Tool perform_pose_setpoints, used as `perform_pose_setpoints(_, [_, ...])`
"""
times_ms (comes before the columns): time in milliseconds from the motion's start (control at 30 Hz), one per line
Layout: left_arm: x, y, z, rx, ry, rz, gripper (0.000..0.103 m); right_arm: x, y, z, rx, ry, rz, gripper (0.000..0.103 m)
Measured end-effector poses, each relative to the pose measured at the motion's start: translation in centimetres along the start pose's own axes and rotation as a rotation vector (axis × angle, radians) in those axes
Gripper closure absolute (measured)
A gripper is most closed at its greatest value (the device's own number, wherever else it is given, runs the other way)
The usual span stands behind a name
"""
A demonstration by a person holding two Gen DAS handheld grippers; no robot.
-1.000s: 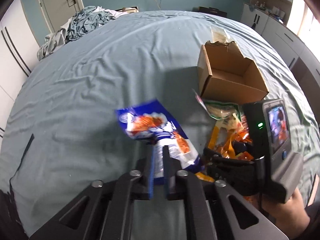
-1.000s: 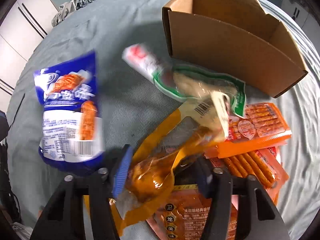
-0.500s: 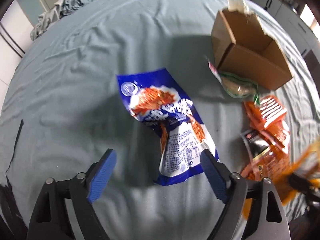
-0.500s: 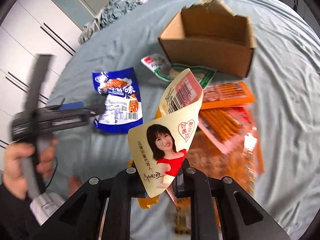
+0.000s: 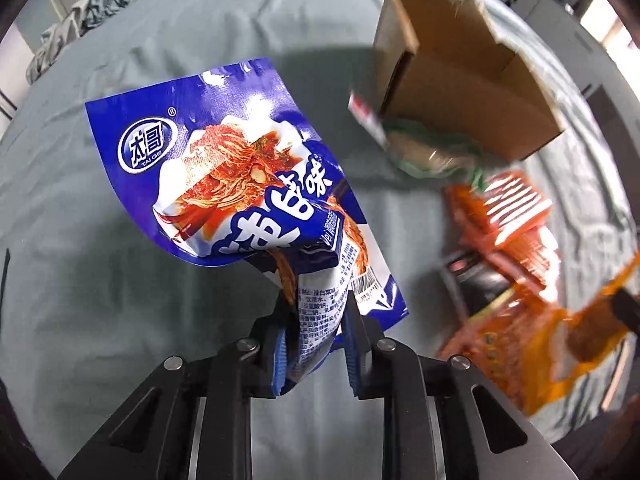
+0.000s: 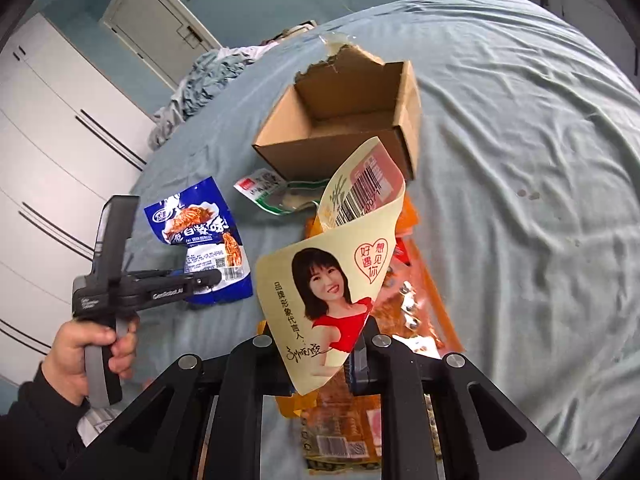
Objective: Organize snacks
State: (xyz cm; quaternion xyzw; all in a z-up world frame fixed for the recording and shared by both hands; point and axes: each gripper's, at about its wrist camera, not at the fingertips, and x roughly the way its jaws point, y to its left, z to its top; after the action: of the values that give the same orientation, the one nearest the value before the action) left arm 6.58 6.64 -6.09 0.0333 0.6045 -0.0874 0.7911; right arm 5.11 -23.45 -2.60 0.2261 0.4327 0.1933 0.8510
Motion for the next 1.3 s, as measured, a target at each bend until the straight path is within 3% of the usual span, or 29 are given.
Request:
perform_pose_setpoints(133, [-5.0, -1.3, 0.3, 0.041, -0.152, 0.001, 0.082, 0.1, -0.7, 1.0, 0.015, -0.020, 0.017, 0.088])
perform_pose_setpoints(233, [-7.8, -3.2, 2.8, 0.087, -0.257, -0.032, 0.082, -0.1, -1.6, 1.3, 0.028, -0.037, 0.023, 0.088])
perform_pose_setpoints(467, [-6.8, -10.1, 12.1, 0.165, -0.320, -0.075, 0.082, -0.4, -2.8, 1.4, 0.057, -0.067, 0.016, 0.088])
perform_pose_setpoints(600, [-3.4, -11.7, 16.2, 0.162, -0.313, 0.015, 0.081, 0.3, -3.4, 1.3, 0.072, -0.048, 0.002, 0.088])
perform_pose_setpoints(700, [-1.3, -12.2, 16.6, 0.182, -0.378, 0.120, 0.080, 1.0, -3.9, 1.7, 0.090, -0.037, -0.004, 0.088])
perform_pose_setpoints(767, [0.6, -12.7, 16.5, 0.248, -0.372, 0.194, 0.076, 1.5, -4.1, 2.3, 0.097, -0.037, -0.003, 0.088])
perform_pose_setpoints(800, [1.4, -13.3, 16.5, 0.296, -0.347, 0.223, 0.064, 1.6, -4.2, 2.5, 0.099, -0.040, -0.003, 0.088])
perform_pose_setpoints(833, [2.1, -13.8, 16.3, 0.346, -0.322, 0.251, 0.039, 1.8, -4.3, 2.7, 0.097, -0.043, -0.004, 0.088])
perform_pose_setpoints(900, [2.3, -14.7, 15.1, 0.425, -0.342, 0.321, 0.012, 1.8, -4.2, 3.0, 0.091, -0.053, -0.011, 0.088])
perform_pose_setpoints(967, [1.0, -15.3, 13.2, 0.484, -0.454, 0.365, 0.010, 1.9, -4.2, 3.1, 0.091, -0.058, -0.011, 0.088])
perform_pose_setpoints(1067, [-0.9, -15.2, 11.3, 0.505, -0.492, 0.321, 0.004, 1.8, -3.9, 3.3, 0.090, -0.066, -0.012, 0.088])
perform_pose_setpoints(1167, [-3.0, -14.3, 9.7, 0.436, -0.469, 0.259, 0.001, 1.1, -3.7, 3.1, 0.072, -0.091, -0.018, 0.088])
perform_pose_setpoints(1233, [-4.1, -12.8, 8.9, 0.366, -0.407, 0.144, 0.000, 0.4, -3.7, 3.0, 0.066, -0.108, -0.038, 0.088])
perform_pose_setpoints(1300, [-4.8, -11.5, 7.2, 0.320, -0.308, -0.019, 0.000, -0.2, -3.6, 2.6, 0.066, -0.119, -0.065, 0.088])
